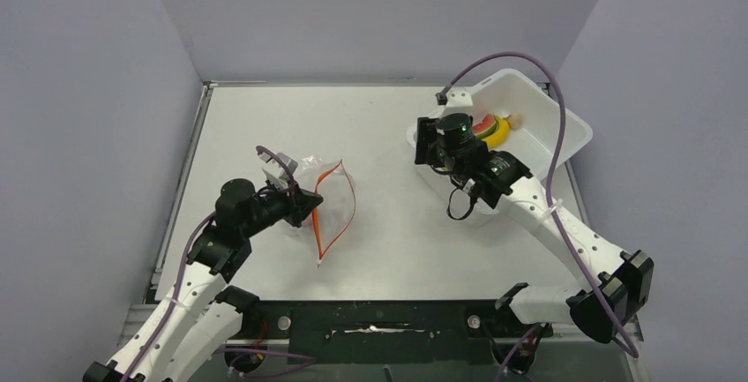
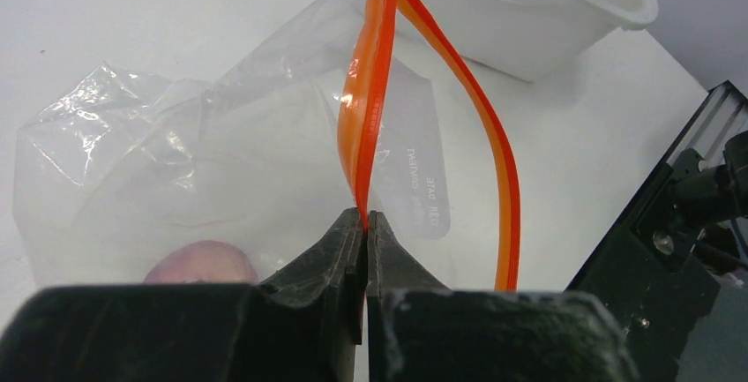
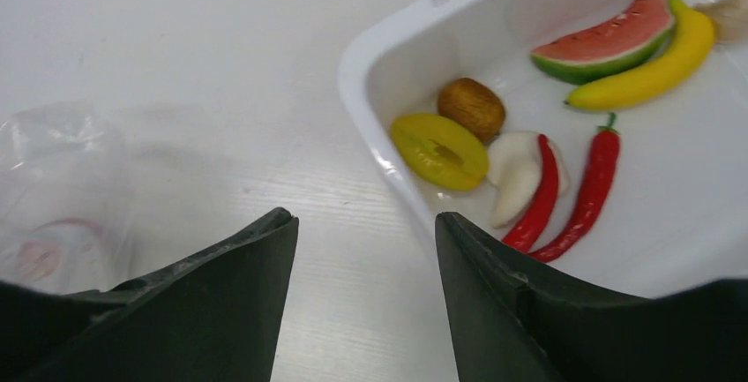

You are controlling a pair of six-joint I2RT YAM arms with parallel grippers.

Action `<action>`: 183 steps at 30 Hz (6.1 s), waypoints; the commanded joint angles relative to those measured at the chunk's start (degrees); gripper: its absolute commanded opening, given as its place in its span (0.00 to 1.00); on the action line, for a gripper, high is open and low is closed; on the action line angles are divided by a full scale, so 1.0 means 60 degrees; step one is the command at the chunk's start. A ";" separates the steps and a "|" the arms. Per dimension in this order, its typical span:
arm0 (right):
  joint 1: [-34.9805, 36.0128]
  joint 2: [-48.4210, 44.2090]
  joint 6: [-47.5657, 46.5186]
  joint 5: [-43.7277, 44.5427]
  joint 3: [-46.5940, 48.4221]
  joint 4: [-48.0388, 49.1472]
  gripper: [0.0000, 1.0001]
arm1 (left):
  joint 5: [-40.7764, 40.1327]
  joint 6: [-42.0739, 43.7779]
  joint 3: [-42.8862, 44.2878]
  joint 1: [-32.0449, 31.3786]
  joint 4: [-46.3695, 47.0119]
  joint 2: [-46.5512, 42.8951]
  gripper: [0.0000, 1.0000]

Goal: Place the food in the zip-top bag and seal the zipper
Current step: Pick up the fake fruit from the bin, then place the fake fruit in the zipper food storage bag.

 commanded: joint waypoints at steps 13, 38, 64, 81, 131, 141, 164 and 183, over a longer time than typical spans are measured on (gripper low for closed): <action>-0.4324 0.1535 0.0346 0.0925 -0.0473 0.1500 0.48 | -0.0018 0.0892 -0.0448 -0.0029 0.0223 -0.0956 0.00; -0.6745 0.5765 0.2559 0.0099 0.1311 0.3117 0.45 | -0.0147 0.1194 -0.0460 -0.0028 0.0080 -0.1326 0.00; -0.6921 0.7626 0.3107 0.0085 0.1941 0.2958 0.46 | -0.0150 0.1263 -0.0475 -0.0033 0.0046 -0.1455 0.00; -0.6880 0.6070 0.2415 0.0112 0.1236 0.3163 0.27 | -0.0120 0.1273 -0.0496 -0.0044 0.0077 -0.1384 0.00; -0.1391 -0.2646 0.1030 -0.6038 -0.3726 0.8317 0.23 | 0.0133 -0.2951 0.0347 -0.0044 0.2349 0.0514 0.00; 0.0330 -0.1754 0.0026 -0.5888 -0.3450 0.9481 0.25 | 0.0117 -0.3206 0.0188 -0.0044 0.2604 0.0534 0.00; 0.1705 0.0524 -0.1628 -0.6869 -0.3049 1.1976 0.27 | 0.0674 -0.3740 -0.0020 -0.0048 0.3217 0.0425 0.00; 0.1750 0.0860 -0.2974 -0.5738 -0.3954 1.1641 0.34 | 0.0674 -0.4739 -0.0591 -0.0052 0.4417 -0.0008 0.00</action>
